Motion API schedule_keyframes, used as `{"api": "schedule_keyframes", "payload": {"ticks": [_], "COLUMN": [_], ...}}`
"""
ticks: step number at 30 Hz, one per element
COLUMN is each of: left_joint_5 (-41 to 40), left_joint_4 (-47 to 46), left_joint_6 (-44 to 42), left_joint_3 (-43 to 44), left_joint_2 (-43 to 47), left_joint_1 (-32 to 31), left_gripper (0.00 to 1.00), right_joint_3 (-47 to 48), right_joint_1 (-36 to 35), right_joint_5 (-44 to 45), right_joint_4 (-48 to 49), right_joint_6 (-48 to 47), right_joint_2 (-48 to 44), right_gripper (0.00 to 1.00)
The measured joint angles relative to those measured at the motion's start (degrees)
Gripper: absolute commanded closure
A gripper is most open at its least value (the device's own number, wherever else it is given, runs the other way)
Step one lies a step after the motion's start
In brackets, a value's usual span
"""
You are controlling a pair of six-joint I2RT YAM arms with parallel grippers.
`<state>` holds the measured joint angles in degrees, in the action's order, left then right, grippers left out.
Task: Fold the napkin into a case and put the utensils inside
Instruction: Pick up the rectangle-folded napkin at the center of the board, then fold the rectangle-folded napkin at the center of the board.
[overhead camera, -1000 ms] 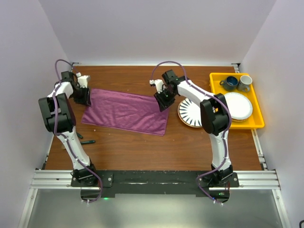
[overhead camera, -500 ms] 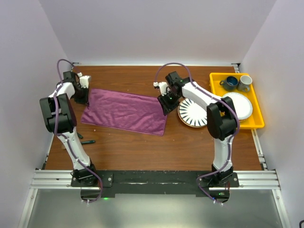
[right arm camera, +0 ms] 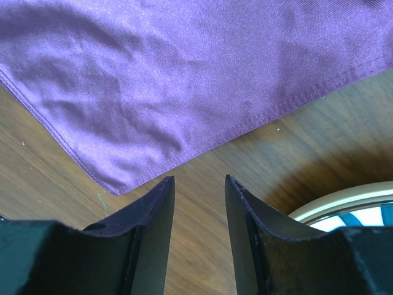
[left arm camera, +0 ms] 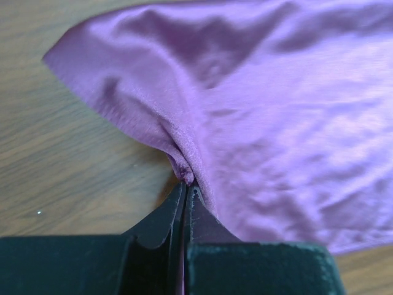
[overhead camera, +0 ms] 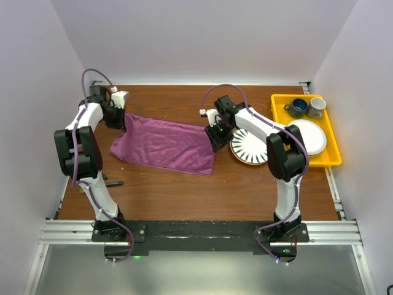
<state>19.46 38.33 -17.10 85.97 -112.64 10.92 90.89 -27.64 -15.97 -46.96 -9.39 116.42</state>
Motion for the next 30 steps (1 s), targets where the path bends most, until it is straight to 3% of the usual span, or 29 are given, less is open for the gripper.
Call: {"api": "schedule_keyframes", "payload": {"ticks": [15,22,30], "left_joint_5": [9.38,16.35,21.97], "left_joint_4": [0.24,-5.31,-13.07], "left_joint_6": [3.69,12.55,23.3], "left_joint_3": [-0.09,-2.01,-5.01], "left_joint_2": [3.91,3.39,1.16], "left_joint_1": [-13.46,-21.44,-26.18], "left_gripper": [1.0,1.0,1.0], "right_joint_3": [-1.31,-1.33,0.57], "right_joint_1": [0.22,1.29,2.69], "right_joint_5": [-0.37,-3.63,-6.38], "right_joint_4": [0.28,0.09,-1.09], "right_joint_6": [0.0,-0.04,0.74], "right_joint_2": [0.11,0.11,-0.74], "right_gripper": [0.58,0.58,0.59]}}
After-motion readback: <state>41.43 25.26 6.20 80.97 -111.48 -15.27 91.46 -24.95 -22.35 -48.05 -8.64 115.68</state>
